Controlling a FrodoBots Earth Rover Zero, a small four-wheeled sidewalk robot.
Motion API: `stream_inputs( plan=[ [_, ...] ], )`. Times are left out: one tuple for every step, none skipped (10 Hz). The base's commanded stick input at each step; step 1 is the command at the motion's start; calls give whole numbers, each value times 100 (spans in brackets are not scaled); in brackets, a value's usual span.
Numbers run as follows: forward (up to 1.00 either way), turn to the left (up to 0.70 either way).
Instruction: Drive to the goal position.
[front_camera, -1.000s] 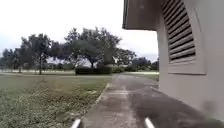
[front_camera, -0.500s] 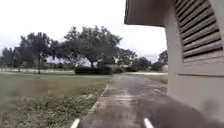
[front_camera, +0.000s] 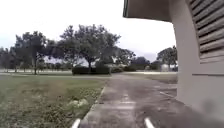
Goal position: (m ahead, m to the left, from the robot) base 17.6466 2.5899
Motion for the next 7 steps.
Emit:
stream_inputs(
  plan=[
    [84,3],
    [84,3],
    [84,3],
    [84,3],
    [84,3],
    [84,3],
    [84,3]
  ],
)
